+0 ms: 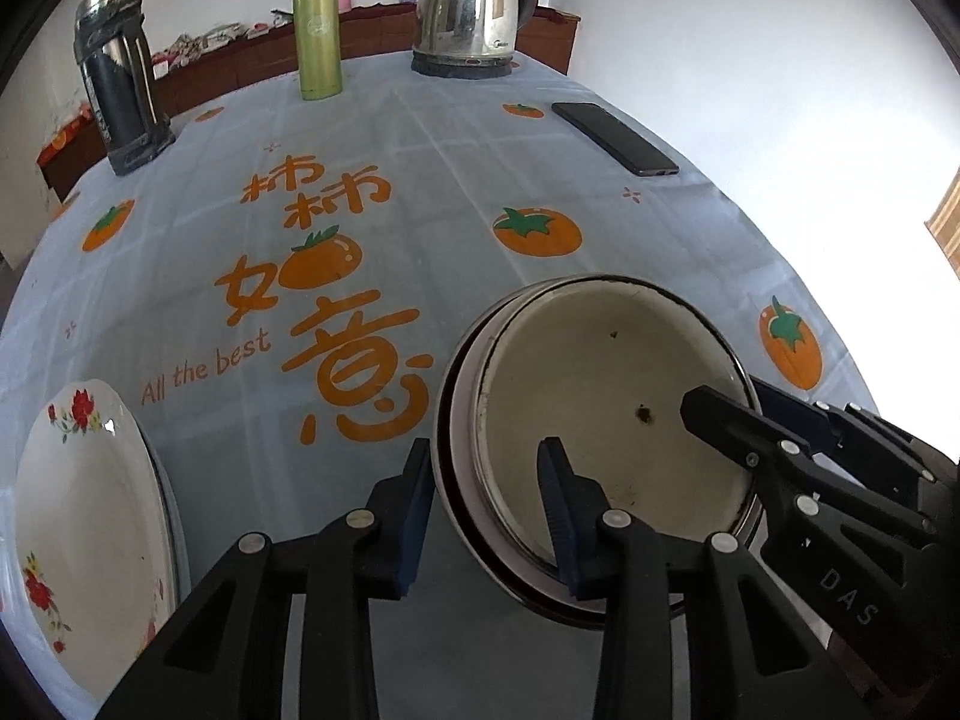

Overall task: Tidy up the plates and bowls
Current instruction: 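Lift the nested bowls with the left gripper toward the floral plates, then lower the nested bowls onto the floral plate stack with the left gripper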

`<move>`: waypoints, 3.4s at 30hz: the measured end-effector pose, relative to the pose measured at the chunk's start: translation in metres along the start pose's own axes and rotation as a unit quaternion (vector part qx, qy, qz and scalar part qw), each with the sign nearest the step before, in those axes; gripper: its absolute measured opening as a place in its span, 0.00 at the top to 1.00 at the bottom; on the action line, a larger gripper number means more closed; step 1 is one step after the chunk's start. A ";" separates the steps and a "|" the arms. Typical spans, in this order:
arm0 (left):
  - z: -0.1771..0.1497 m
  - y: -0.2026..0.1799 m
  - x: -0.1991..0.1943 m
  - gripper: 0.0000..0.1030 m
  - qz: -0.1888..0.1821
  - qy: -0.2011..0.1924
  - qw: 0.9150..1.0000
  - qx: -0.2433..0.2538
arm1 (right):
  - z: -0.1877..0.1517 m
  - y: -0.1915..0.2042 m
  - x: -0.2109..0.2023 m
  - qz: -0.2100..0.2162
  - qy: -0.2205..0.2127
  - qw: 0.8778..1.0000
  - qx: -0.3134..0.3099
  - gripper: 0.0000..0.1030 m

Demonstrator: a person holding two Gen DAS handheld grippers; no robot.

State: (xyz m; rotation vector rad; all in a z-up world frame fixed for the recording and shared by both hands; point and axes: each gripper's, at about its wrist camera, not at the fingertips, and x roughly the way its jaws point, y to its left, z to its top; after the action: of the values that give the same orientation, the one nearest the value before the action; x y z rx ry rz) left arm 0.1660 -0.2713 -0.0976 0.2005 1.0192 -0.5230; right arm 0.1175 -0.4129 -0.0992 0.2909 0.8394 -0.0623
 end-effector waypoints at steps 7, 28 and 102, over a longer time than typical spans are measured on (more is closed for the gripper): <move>-0.005 0.001 -0.007 0.71 0.019 -0.006 1.000 0.011 | -0.001 0.007 -0.004 -0.009 -0.003 1.000 -0.003 0.74; -0.041 0.033 -0.045 0.75 0.027 -0.015 0.999 -0.025 | -0.024 0.048 -0.012 -0.004 0.029 0.999 -0.038 0.80; -0.086 0.188 -0.142 0.75 0.099 -0.085 0.970 -0.207 | 0.002 0.244 -0.012 0.072 0.021 0.972 -0.224 0.80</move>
State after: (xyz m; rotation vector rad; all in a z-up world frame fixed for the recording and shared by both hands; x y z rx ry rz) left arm 0.1369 -0.0301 -0.0367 -0.1142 0.9064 -0.1354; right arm 0.1518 -0.1800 -0.0326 -0.0742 0.8484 0.2680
